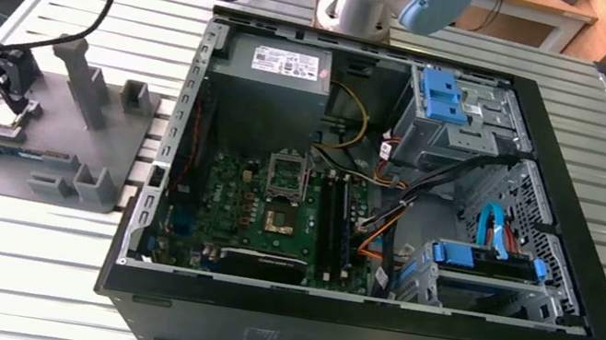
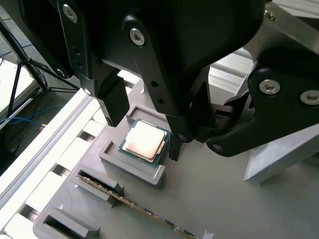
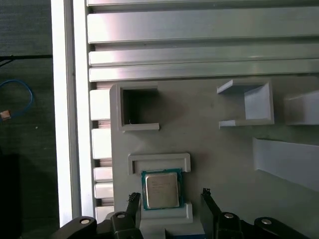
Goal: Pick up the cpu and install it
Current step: 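Pick up the cpu and move it towards the insertion slot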
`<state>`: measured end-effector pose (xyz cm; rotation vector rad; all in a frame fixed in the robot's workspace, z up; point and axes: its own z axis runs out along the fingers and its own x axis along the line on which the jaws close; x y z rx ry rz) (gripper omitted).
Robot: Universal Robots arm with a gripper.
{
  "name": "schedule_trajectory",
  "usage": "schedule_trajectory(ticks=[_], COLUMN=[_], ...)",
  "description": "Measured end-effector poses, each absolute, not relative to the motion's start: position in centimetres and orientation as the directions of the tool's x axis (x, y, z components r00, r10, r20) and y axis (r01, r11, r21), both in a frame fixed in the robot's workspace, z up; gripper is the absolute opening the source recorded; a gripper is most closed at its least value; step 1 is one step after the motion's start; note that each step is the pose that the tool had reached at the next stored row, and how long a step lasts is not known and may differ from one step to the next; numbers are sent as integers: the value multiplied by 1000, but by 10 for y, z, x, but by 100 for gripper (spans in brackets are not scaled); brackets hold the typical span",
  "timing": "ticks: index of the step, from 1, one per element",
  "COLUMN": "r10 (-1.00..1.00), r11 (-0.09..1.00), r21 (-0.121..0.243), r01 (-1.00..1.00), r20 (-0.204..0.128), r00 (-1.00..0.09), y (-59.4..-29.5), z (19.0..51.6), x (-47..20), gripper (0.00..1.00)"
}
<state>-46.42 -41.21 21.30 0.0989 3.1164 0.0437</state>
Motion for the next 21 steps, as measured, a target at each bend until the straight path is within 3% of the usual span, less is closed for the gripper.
schedule_trajectory(ticks=[21], r10=[0], r11=[1000], r21=[29], r01=[-1], r20=[-22], r00=[-1000], y=[-411], z=[194], x=[-466], gripper=[59])
